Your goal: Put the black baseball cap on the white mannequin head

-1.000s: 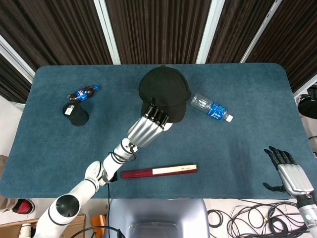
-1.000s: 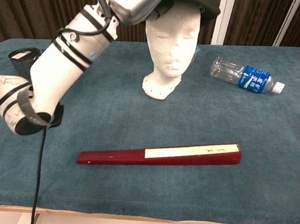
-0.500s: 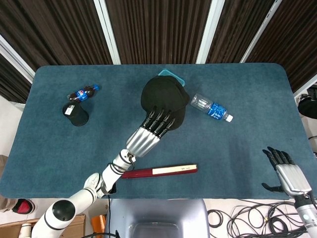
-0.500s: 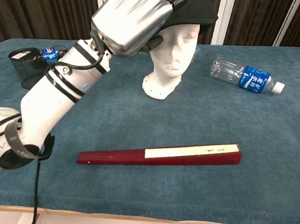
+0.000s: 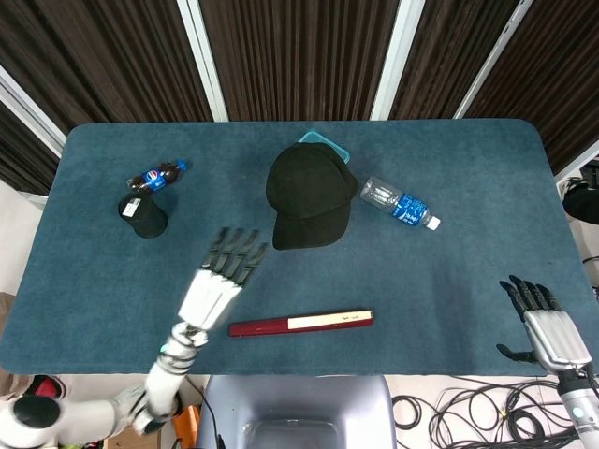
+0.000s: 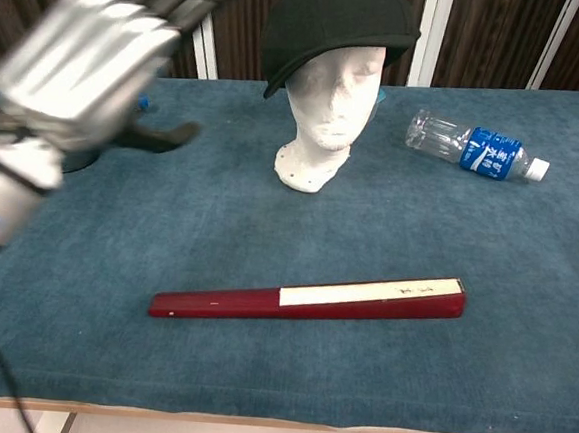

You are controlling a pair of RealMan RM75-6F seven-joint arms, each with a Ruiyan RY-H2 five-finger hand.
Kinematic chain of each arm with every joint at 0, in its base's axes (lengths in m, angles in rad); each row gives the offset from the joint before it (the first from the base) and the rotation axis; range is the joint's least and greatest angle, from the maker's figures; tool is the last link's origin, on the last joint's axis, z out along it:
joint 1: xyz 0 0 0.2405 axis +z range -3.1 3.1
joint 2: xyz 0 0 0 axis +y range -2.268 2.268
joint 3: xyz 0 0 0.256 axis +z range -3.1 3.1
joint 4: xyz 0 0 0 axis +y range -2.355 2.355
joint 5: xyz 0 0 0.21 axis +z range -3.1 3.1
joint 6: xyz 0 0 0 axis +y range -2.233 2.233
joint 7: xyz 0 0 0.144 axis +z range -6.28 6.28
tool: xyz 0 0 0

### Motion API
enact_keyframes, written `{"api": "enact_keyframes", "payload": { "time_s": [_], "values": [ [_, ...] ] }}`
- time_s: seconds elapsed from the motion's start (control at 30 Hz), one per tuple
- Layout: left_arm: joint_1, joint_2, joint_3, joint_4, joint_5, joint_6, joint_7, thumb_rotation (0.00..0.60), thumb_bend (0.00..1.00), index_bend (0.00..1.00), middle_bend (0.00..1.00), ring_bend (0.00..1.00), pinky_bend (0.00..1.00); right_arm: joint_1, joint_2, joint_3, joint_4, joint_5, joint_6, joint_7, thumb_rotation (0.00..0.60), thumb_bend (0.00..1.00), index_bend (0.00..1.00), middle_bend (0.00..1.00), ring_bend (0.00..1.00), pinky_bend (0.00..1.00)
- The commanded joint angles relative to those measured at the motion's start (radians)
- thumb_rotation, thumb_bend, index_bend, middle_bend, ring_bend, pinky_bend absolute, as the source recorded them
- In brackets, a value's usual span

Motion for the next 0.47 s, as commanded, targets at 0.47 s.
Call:
{"api": "enact_keyframes", "payload": {
  "time_s": [0.47],
  "values": [
    [0.461, 0.528, 0.171, -0.372, -0.269, -0.015, -0.385, 0.600, 0.27, 0.00, 0.03, 0.00, 0.03, -0.066, -0.079, 0.016, -0.018, -0.013, 0.165, -0.220, 0.600, 0.10, 0.00, 0.00, 0.00, 0.06]
  ]
}}
